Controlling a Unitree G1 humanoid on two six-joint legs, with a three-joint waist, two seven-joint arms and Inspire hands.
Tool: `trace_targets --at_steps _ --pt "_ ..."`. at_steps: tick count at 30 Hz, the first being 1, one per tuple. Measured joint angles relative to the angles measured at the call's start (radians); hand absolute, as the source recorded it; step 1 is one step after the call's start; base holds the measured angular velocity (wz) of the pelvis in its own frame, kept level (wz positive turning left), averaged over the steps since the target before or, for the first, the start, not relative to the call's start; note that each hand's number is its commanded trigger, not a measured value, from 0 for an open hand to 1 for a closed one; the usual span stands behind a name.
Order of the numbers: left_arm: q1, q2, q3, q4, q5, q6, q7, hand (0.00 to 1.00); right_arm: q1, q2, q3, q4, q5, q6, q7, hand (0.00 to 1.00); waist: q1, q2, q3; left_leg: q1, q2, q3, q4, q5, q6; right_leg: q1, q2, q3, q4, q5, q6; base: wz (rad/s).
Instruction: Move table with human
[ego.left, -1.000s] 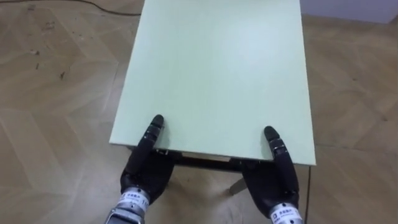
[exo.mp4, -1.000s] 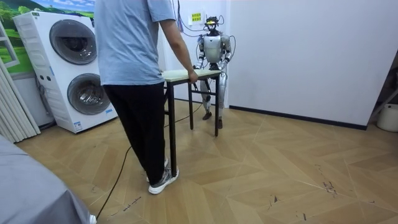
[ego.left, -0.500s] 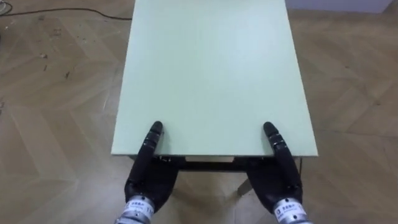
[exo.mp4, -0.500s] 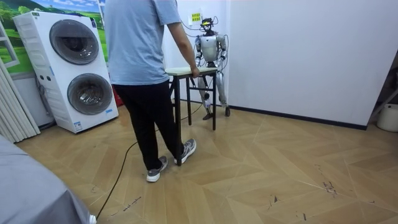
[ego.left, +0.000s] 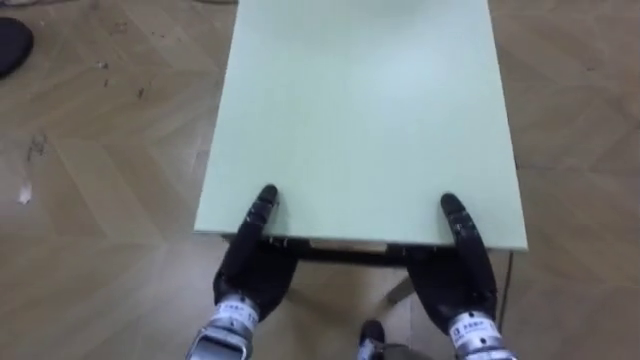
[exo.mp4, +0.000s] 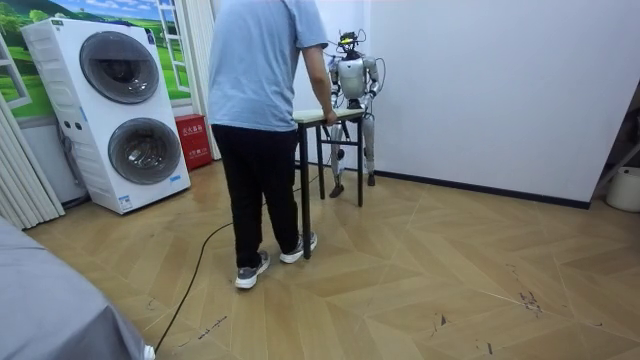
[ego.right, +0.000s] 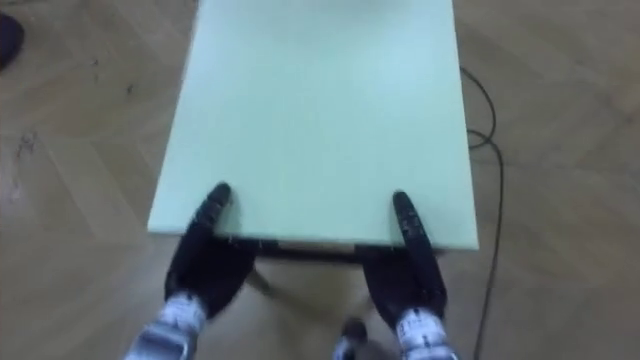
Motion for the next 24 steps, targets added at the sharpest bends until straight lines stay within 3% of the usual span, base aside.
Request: trace_targets --at_steps 2,3,4,5,6,7,8,9,12,16,18,20,21,24 --pt "0.003 0.001 -0.003 0.011 -0.01 0.01 0.0 1.0 0.01 0.0 -0.001 0.005 0.0 0.012 -0.002 1.0 -0.003 -0.017 -0.0017 -0.013 -0.041 0.01 0.022 0.006 0.031 0.022 -0.019 0.019 -0.061 0.073 0.019 -0.05" --pt "0.004 0.0 -0.004 0.019 -0.019 0.013 0.0 1.0 0.01 0.001 -0.01 0.007 -0.003 0.017 -0.006 1.0 -0.013 -0.023 -0.0035 -0.034 -0.062 0.014 0.049 0.009 0.053 0.033 -0.036 0.034 -0.108 0.135 0.044 0.0" --pt "0.004 -0.001 -0.006 0.02 -0.02 0.014 0.0 1.0 0.01 0.002 -0.013 0.007 -0.006 0.018 -0.007 1.0 -0.015 -0.023 -0.0034 -0.045 -0.07 0.016 0.061 0.01 0.063 0.035 -0.043 0.044 -0.128 0.17 0.067 0.0" --pt "0.006 -0.006 -0.008 0.026 -0.029 0.017 0.0 1.0 0.013 0.001 -0.021 0.009 -0.013 0.023 -0.007 1.0 -0.02 -0.023 -0.0027 -0.063 -0.073 0.04 0.082 0.011 0.083 0.036 -0.055 0.066 -0.147 0.228 0.122 0.15" --pt "0.005 -0.011 -0.013 0.042 -0.028 0.025 0.0 1.0 0.03 -0.006 -0.029 0.01 -0.016 0.027 -0.007 1.0 -0.026 -0.017 -0.0009 -0.07 -0.052 0.093 0.098 0.014 0.088 0.036 -0.063 0.084 -0.061 0.171 0.124 0.32" --pt "0.005 -0.011 -0.017 0.046 -0.027 0.034 0.0 1.0 0.045 -0.006 -0.035 0.01 -0.014 0.027 -0.006 1.0 -0.034 -0.014 -0.0009 -0.07 -0.037 0.117 0.101 0.019 0.085 0.035 -0.07 0.084 0.029 0.084 0.108 0.6" --pt "0.005 0.001 -0.03 0.047 -0.026 0.04 0.0 1.0 0.064 -0.001 -0.039 0.009 -0.007 0.026 -0.002 1.0 -0.043 -0.014 -0.0009 -0.072 -0.018 0.149 0.094 0.037 0.083 0.047 -0.083 0.079 0.183 -0.056 0.111 0.48" --pt "0.005 0.007 -0.033 0.047 -0.027 0.041 0.0 1.0 0.068 -0.003 -0.028 0.009 0.003 0.019 0.0 1.0 -0.041 -0.013 -0.0005 -0.072 -0.014 0.168 0.083 0.052 0.084 0.076 -0.084 0.087 0.285 -0.156 0.107 0.27" --pt "0.012 0.007 -0.029 0.045 -0.027 0.042 -0.001 1.0 0.07 -0.002 -0.008 0.009 0.015 0.002 0.0 1.0 -0.005 -0.013 -0.0007 -0.078 -0.015 0.195 0.089 0.057 0.087 0.172 -0.084 0.092 0.325 -0.282 0.127 -0.23" --pt "0.014 0.01 -0.029 0.043 -0.026 0.035 -0.007 1.0 0.062 -0.003 0.017 0.009 0.016 -0.022 0.0 1.0 0.041 -0.016 -0.0027 -0.08 -0.022 0.2 0.079 0.071 0.081 0.22 -0.053 0.078 0.176 -0.287 0.124 -0.34" --pt "0.022 0.016 -0.028 0.04 -0.02 0.03 -0.007 1.0 0.063 -0.006 0.026 0.009 0.019 -0.028 -0.006 1.0 0.068 -0.016 -0.0043 -0.077 -0.016 0.2 0.069 0.076 0.08 0.252 -0.023 0.075 0.092 -0.26 0.098 -0.37" --pt "0.033 0.026 -0.028 0.033 -0.019 0.021 -0.007 1.0 0.067 -0.009 0.042 0.009 0.021 -0.033 -0.007 1.0 0.067 -0.022 -0.0077 -0.07 -0.001 0.2 0.054 0.085 0.079 0.272 -0.006 0.072 0.045 -0.235 0.096 -0.12" --pt "0.044 0.035 -0.027 0.022 -0.017 0.018 -0.008 1.0 0.071 -0.004 0.048 0.009 0.021 -0.039 -0.007 1.0 0.069 -0.029 -0.0117 -0.07 -0.002 0.199 0.045 0.09 0.078 0.281 0.003 0.071 0.018 -0.221 0.096 -0.05" --pt "0.064 0.047 -0.018 0.002 -0.005 0.017 -0.008 1.0 0.074 -0.001 0.061 0.01 0.021 -0.05 -0.007 1.0 0.07 -0.039 -0.014 -0.069 0.002 0.191 0.043 0.092 0.077 0.291 0.012 0.07 -0.007 -0.209 0.095 -0.04"
